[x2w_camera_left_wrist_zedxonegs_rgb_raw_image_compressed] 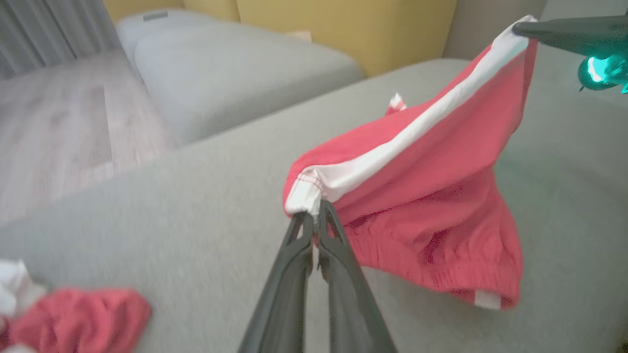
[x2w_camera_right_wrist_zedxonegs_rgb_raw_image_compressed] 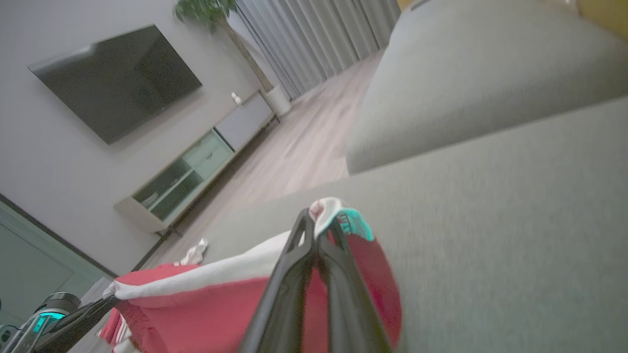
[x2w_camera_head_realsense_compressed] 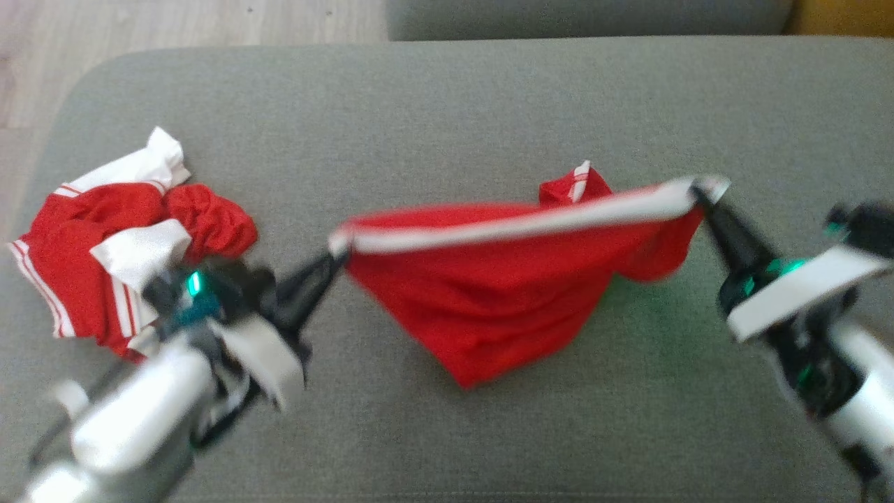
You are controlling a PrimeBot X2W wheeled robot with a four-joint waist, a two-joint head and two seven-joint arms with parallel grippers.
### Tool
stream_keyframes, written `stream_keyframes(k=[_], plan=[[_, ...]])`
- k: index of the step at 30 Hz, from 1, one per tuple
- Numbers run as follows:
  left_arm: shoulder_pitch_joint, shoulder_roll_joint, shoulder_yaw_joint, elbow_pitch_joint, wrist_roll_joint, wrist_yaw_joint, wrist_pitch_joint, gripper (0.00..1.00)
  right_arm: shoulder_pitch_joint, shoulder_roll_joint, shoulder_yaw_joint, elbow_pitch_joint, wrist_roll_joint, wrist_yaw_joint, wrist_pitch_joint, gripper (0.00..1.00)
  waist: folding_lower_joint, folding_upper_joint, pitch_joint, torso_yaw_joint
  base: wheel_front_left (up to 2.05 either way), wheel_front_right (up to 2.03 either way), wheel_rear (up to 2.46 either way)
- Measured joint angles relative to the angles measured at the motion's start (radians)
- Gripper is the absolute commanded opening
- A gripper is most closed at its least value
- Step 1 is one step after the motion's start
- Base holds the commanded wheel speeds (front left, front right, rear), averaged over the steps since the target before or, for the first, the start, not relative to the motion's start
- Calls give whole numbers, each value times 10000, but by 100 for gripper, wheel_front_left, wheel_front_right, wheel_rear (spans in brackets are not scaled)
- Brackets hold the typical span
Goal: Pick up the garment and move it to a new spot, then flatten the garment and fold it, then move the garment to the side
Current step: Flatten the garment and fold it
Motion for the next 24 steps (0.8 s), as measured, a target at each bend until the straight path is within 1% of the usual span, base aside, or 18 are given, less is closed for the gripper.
stream_keyframes(k=[3,6,9,11,12,15,17,18,21,24], plan=[[-1190,-15,596,-407,487,-128,0,0,-937,-380,-259,-134,61,0,-454,0,1,0,222,-139,0,0,0],[-3267,-253,1281,-562,930,-286,-4,0,-2430,-782,-487,-84,-253,0,-694,0,2,0,619,-290,0,0,0],[-5426,-826,1883,-510,1480,-360,-77,0,-4101,-1009,-581,-40,-410,0,-759,0,3,0,1131,-477,0,0,0],[-6613,-1200,1975,-228,1816,-443,-77,0,-5137,-1110,-594,132,-652,0,-846,0,4,0,1498,-626,0,0,0],[-6613,-1200,1975,-228,1816,-443,-77,0,-5137,-1110,-594,132,-652,0,-846,0,4,0,1498,-626,0,0,0],[-7764,-1718,2205,151,2297,-477,-77,0,-6432,-1147,-1076,625,-1281,0,-1191,0,6,0,2030,-854,0,0,0],[-8244,-2017,2449,165,2644,-479,-77,0,-7075,-1179,-1321,690,-1534,0,-1296,0,5,0,2355,-997,0,0,0],[-8466,-2290,2727,123,2849,-479,-79,0,-7426,-1200,-1496,566,-1687,0,-1346,0,6,0,2640,-1123,0,0,0],[-8203,-2504,3032,-44,2920,-481,-88,0,-7430,-1198,-1812,205,-1843,0,-1350,0,6,-1,2937,-1277,0,0,0],[-7103,-2568,3081,-267,2963,-541,-88,0,-6854,-1260,-1726,-332,-2071,0,-1350,0,4,0,3026,-1322,0,0,0]])
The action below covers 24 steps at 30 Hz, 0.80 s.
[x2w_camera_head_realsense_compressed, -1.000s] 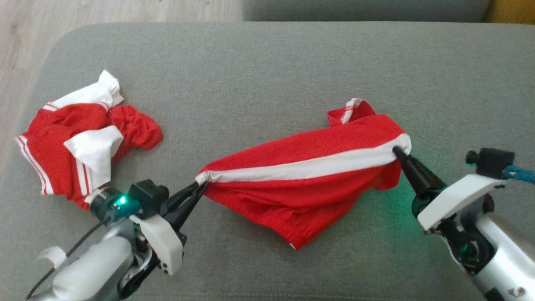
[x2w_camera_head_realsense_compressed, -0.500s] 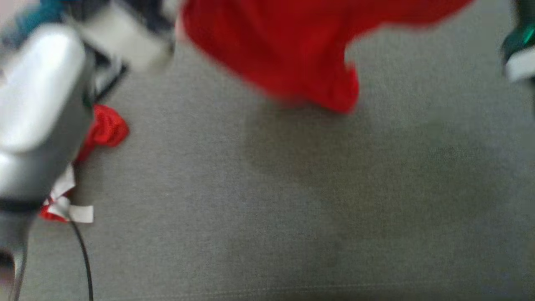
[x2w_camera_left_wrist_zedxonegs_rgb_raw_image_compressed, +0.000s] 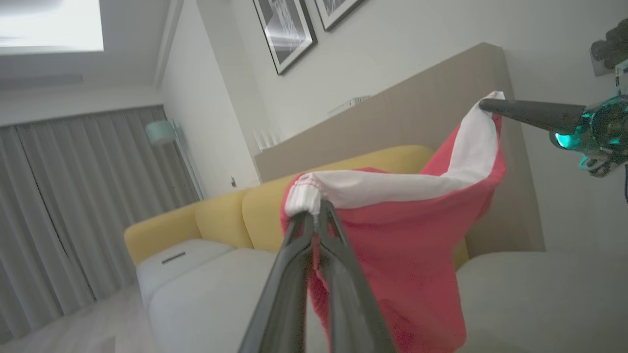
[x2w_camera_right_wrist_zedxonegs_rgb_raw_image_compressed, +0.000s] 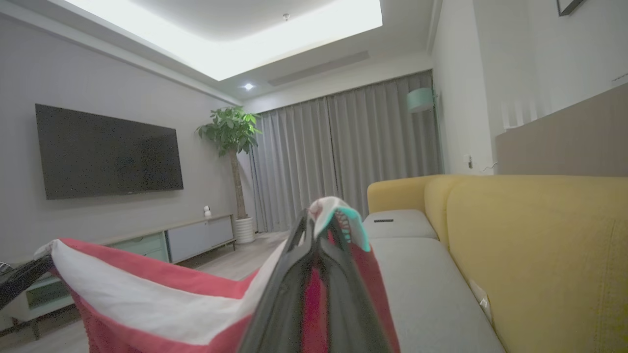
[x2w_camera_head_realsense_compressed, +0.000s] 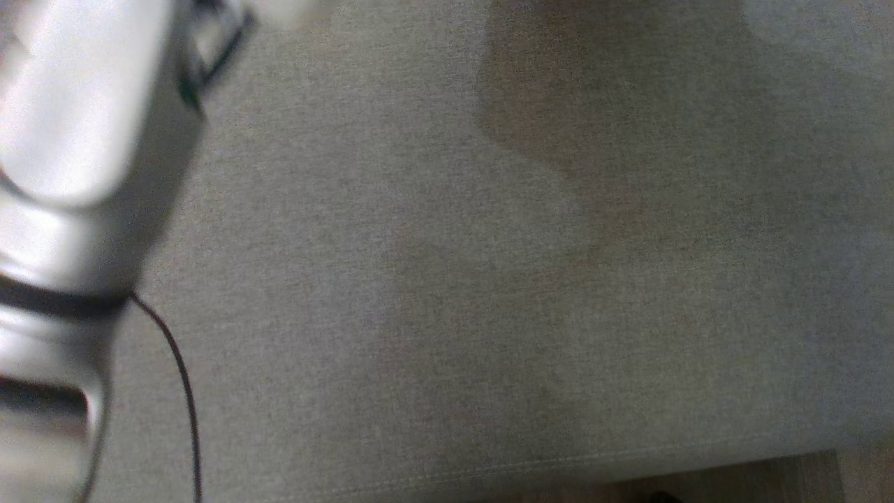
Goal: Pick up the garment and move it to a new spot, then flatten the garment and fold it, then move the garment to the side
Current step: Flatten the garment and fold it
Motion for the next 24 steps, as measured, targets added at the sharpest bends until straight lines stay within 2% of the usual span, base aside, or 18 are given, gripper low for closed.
stream_keyframes(k=[6,7,15,20,24], plan=[[3086,-77,23,-456,-21,-2,4,0,2919,-2,-228,-876,-40,0,2,0,-1,0,-188,198,0,0,0],[4193,-67,-27,-736,-12,-4,4,0,4120,4,-476,-1114,-127,0,2,0,-3,0,-378,242,0,0,0],[8928,-8,-10,-1611,546,-8,15,0,8675,-17,-1486,-2429,-15,0,69,0,-6,1,-1573,302,0,0,0],[10750,8,-4,-1894,1007,134,15,0,11145,4,-2378,-3511,8,0,504,0,-7,1,-2249,302,0,0,0],[11765,-115,140,-2167,953,253,17,0,12594,222,-3219,-4483,-38,0,1057,0,-6,1,-2553,378,0,0,0]])
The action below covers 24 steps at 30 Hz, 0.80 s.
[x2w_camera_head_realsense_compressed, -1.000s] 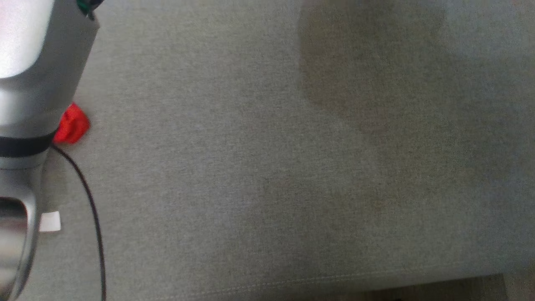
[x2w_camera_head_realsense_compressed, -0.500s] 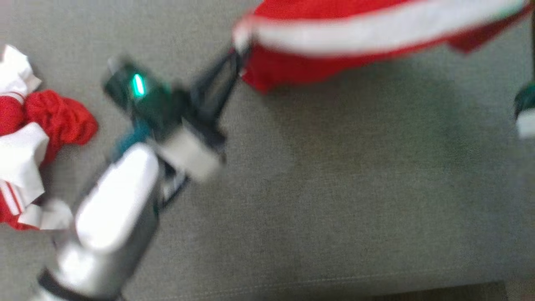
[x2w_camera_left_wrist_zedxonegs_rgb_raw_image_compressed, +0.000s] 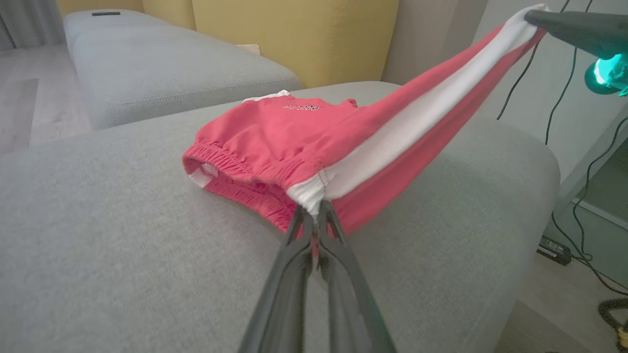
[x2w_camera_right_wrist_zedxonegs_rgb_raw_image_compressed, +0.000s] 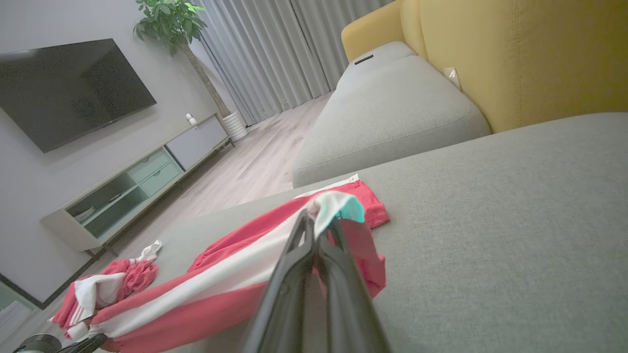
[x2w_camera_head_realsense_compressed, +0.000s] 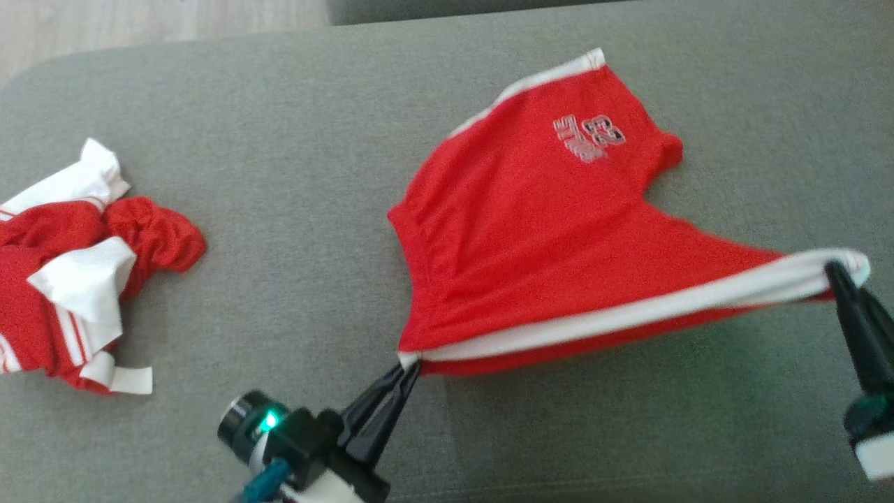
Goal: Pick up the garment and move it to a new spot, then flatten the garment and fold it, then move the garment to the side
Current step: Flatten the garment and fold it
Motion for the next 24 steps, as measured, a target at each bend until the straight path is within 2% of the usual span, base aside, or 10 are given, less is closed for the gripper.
stream_keyframes(k=[6,11,17,24], plan=[[885,58,286,-330,27,6,0,0,1499,460,-1327,-1398,-520,0,1306,0,1,0,-215,301,0,0,0],[750,-109,477,-418,-376,-17,0,0,1422,667,-1716,-1814,-704,0,2621,0,3,0,-193,586,0,0,0],[-1056,-719,-84,242,-1172,-188,0,0,-342,752,-1737,-988,-959,0,3678,0,4,0,112,974,0,0,0],[-3630,-1087,-1089,1490,-2949,-190,188,0,-2801,-134,-1116,301,-1053,0,4792,0,7,0,843,1432,0,0,0]])
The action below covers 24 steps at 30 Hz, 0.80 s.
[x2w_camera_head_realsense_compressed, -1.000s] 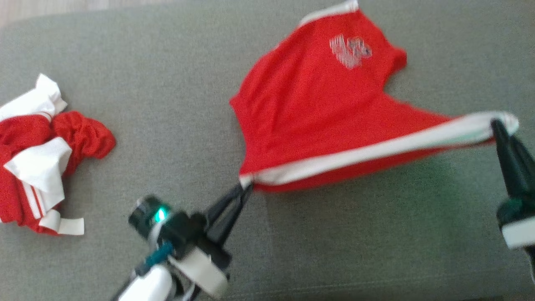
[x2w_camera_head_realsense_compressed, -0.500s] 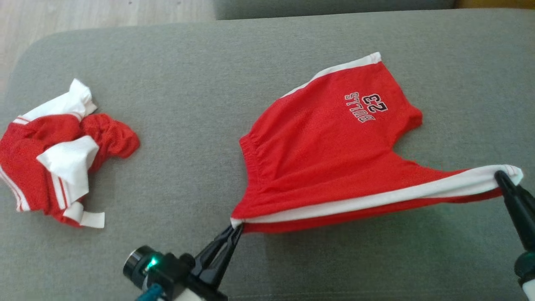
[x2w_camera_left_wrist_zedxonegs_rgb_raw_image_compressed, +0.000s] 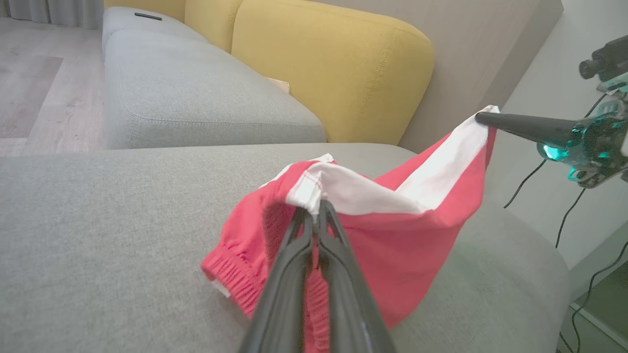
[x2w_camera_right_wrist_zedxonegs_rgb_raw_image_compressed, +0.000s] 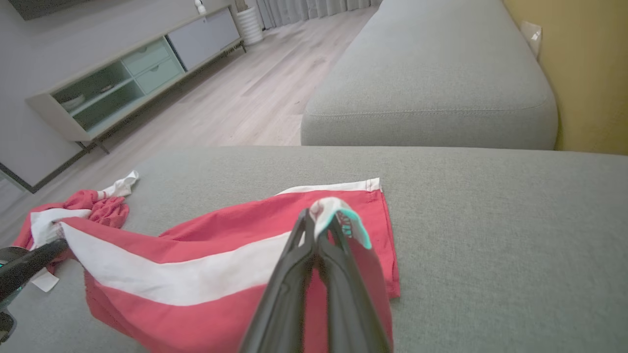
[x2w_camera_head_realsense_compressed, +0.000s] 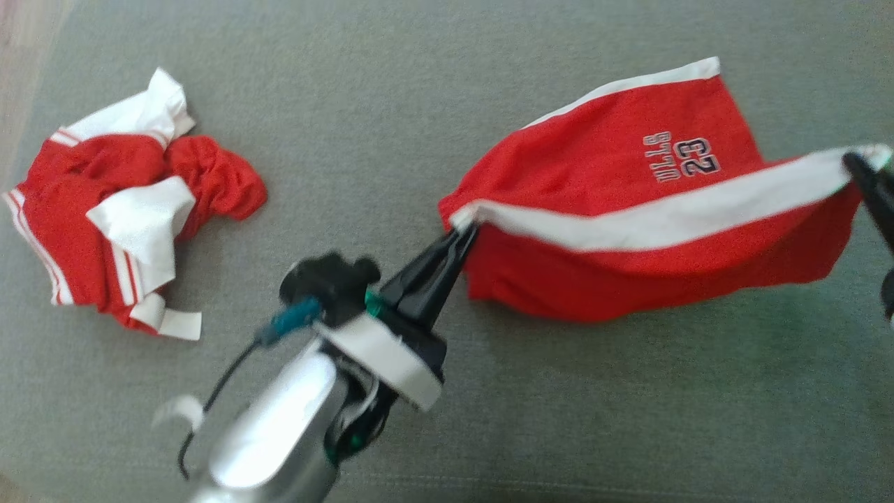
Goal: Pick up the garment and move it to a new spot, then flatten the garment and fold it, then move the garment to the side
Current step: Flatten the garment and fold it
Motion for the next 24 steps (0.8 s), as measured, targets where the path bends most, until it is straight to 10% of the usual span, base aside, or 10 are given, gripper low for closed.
stream_keyframes(k=[21,22,24], plan=[[-2848,-458,-29,2435,-750,-2,-119,0,-4950,-669,2272,3561,-253,0,378,0,-1,-1,1558,820,0,0,0],[-2867,-487,40,2493,-750,-2,-119,0,-5202,-583,2451,3749,-267,0,313,3,-1,0,1603,803,0,0,0],[-2871,-502,79,2629,-717,-2,-119,0,-5572,-472,2803,4063,-267,0,144,44,-1,0,1650,763,0,0,0]])
